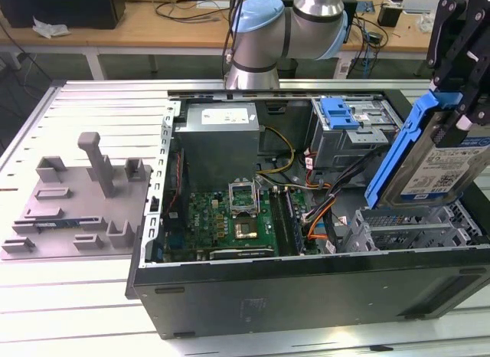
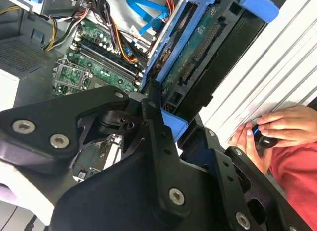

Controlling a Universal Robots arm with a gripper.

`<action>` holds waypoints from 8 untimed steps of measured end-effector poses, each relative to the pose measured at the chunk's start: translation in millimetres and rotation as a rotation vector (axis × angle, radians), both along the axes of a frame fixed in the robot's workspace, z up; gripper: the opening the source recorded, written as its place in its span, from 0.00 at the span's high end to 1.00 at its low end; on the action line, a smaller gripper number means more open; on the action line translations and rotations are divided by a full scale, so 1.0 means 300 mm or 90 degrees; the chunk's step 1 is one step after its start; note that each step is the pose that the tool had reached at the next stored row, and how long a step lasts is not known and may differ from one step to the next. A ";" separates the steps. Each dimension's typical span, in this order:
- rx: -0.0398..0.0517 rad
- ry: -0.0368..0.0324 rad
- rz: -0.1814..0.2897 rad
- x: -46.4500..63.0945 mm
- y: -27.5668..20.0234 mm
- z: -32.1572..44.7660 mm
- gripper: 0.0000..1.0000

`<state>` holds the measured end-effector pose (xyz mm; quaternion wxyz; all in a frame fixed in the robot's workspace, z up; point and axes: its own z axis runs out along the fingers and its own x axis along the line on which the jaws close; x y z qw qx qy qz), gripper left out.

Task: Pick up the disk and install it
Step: 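Insert the disk into the insertion slot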

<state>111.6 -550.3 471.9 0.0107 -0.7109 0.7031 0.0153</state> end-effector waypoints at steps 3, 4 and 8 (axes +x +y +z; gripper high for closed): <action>0.0000 0.0000 -0.001 0.001 -0.001 -0.003 0.64; 0.0000 0.0000 -0.001 0.001 -0.002 -0.004 0.64; 0.0002 0.0000 -0.002 0.002 -0.006 -0.008 0.64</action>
